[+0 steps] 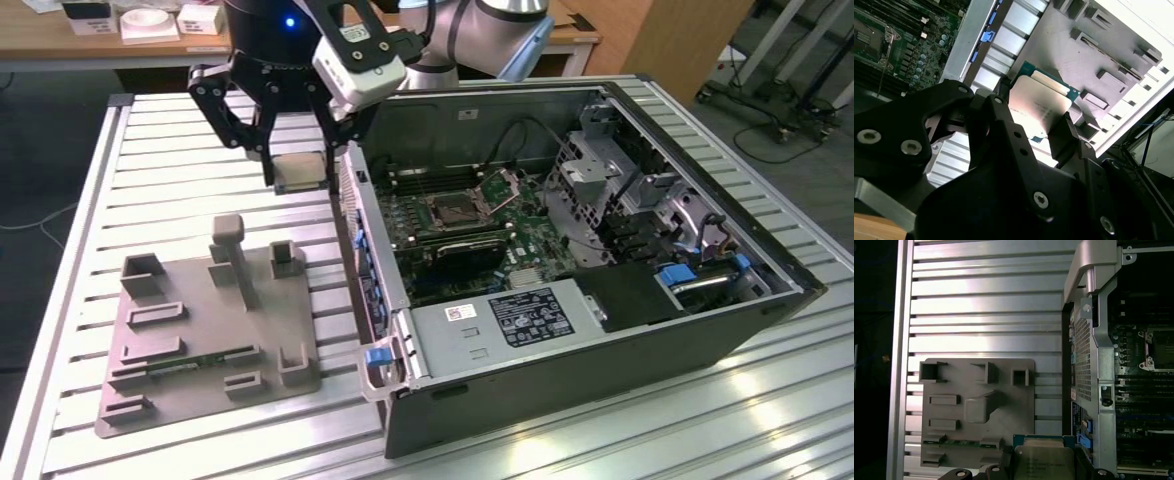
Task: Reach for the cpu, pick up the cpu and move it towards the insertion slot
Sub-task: 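Pick up the cpu and move it towards the insertion slot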
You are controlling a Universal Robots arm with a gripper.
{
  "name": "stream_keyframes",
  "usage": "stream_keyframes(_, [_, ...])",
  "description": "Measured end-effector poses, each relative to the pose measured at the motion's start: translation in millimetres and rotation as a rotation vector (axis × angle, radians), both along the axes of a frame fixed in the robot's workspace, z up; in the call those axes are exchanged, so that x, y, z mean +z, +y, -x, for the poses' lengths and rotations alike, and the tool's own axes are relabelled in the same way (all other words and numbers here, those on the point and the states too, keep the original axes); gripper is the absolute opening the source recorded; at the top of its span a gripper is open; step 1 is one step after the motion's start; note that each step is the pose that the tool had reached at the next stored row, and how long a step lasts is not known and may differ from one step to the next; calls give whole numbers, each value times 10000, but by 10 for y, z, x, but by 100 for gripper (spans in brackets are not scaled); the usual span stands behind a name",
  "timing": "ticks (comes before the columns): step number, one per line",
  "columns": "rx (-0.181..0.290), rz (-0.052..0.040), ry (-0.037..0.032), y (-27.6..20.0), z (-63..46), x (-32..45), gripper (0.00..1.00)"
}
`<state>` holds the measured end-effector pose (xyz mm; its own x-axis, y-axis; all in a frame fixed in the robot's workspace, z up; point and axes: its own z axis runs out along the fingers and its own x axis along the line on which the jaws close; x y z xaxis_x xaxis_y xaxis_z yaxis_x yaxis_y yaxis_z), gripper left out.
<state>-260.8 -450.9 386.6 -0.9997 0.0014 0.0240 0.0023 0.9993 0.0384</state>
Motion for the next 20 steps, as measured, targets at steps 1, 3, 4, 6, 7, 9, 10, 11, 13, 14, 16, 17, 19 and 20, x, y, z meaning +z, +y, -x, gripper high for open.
stream_keyframes(1, [0, 1, 1, 0, -4, 0, 55])
stream_keyframes(3, [0, 1, 1, 0, -13, 0, 55])
stream_keyframes(4, [0, 0, 0, 0, -17, 0, 55])
stream_keyframes(6, [0, 1, 1, 0, -25, 0, 55])
stream_keyframes(7, [0, 1, 1, 0, -30, 1, 55])
stream_keyframes(9, [0, 0, 0, 0, -38, 0, 55])
stream_keyframes(10, [0, 1, 1, 0, -42, 0, 55])
stream_keyframes(11, [0, 0, 0, 0, -46, 0, 55])
stream_keyframes(13, [0, 1, 0, 0, -54, 0, 55])
stream_keyframes(14, [0, 1, 0, 0, -59, 0, 55])
stream_keyframes(16, [0, 1, 0, 0, -69, 0, 55])
stream_keyframes(17, [0, 1, 1, 0, -74, 0, 55])
stream_keyframes(19, [0, 0, 0, 0, -85, 0, 55])
stream_keyframes(20, [0, 0, 0, 0, -90, 0, 55])
